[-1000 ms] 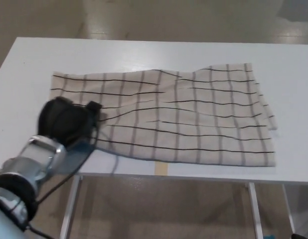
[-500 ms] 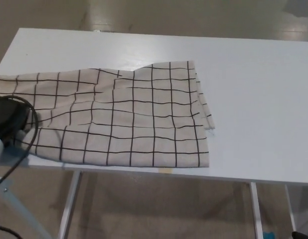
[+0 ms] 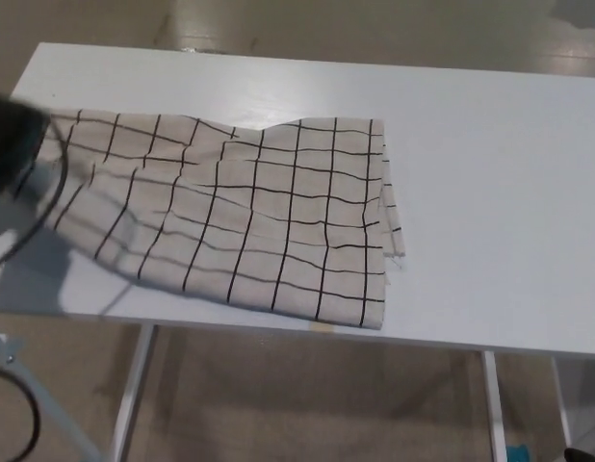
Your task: Use the left hand to fold a white towel with checkered patterns in half.
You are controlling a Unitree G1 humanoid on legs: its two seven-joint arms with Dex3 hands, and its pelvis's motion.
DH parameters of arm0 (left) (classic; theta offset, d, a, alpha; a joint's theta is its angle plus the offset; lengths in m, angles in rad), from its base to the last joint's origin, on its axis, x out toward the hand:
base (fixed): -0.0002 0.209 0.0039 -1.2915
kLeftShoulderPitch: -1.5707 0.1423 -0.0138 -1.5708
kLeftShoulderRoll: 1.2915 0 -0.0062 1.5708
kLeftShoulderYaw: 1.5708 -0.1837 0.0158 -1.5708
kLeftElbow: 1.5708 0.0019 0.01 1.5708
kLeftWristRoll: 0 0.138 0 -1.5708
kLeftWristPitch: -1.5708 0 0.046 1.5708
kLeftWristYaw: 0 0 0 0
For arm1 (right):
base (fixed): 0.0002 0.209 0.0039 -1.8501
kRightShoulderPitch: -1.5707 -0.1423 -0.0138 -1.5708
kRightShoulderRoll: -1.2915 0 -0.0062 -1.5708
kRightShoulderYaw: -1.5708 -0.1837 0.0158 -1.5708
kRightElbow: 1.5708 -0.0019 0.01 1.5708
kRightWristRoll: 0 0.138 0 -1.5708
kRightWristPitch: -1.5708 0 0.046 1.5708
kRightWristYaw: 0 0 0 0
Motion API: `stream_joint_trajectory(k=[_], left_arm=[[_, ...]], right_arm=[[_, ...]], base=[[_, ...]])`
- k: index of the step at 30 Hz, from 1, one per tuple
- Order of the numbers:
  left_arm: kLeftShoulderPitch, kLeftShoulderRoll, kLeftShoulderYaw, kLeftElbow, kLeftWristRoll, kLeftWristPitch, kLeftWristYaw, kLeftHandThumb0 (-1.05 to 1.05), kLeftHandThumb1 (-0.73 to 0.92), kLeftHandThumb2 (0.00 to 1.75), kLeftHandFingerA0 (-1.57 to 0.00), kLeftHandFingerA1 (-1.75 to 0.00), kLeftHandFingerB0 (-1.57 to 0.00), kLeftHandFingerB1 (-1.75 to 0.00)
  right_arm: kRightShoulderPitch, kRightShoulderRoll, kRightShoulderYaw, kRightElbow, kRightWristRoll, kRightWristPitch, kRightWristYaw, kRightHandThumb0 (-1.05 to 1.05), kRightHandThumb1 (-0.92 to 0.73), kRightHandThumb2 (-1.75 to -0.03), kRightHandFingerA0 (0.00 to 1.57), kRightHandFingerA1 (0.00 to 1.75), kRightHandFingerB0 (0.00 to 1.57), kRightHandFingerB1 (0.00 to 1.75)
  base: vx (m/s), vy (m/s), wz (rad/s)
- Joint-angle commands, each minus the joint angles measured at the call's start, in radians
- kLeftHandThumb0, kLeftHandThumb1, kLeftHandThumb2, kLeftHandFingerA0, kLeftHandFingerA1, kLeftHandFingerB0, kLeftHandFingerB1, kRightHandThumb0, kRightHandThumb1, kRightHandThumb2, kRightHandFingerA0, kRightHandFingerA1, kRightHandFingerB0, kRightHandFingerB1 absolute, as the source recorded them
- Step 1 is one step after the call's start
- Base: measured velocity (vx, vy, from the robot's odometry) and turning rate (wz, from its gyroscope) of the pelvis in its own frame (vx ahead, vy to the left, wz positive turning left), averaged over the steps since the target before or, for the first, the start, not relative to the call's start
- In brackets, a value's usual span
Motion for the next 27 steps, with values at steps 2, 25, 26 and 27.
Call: stream_joint_trajectory(k=[2,25,26,27], left_arm=[[-0.182,-0.02,0.042,-0.067,-0.01,-0.098,0.102,-0.29,0.61,0.56,-0.8,-1.75,-0.66,-1.73],[-0.056,-0.205,-0.213,-0.515,0.243,-0.197,0.191,-0.26,0.52,0.59,-0.97,-1.72,-0.86,-1.58],[-0.039,-0.203,-0.226,-0.526,0.249,-0.196,0.174,-0.24,0.52,0.59,-0.97,-1.72,-0.86,-1.58],[-0.022,-0.202,-0.238,-0.538,0.255,-0.195,0.157,-0.24,0.52,0.59,-0.97,-1.72,-0.86,-1.58]], right_arm=[[-0.005,0.006,-0.004,0.015,0.024,-0.007,0.012,-0.44,-0.64,-0.59,0.58,0.53,0.54,0.46],[-0.007,-0.029,0.028,0.003,-0.065,-0.02,-0.049,-0.47,-0.63,-0.59,0.61,0.49,0.66,0.49],[-0.003,-0.03,0.028,0.004,-0.063,-0.021,-0.045,-0.47,-0.63,-0.59,0.61,0.48,0.66,0.49],[0.0,-0.032,0.028,0.005,-0.061,-0.021,-0.041,-0.47,-0.63,-0.59,0.61,0.48,0.66,0.49]], base=[[0.0,0.0,0.0],[0.0,0.0,0.0],[0.0,0.0,0.0],[0.0,0.0,0.0]])
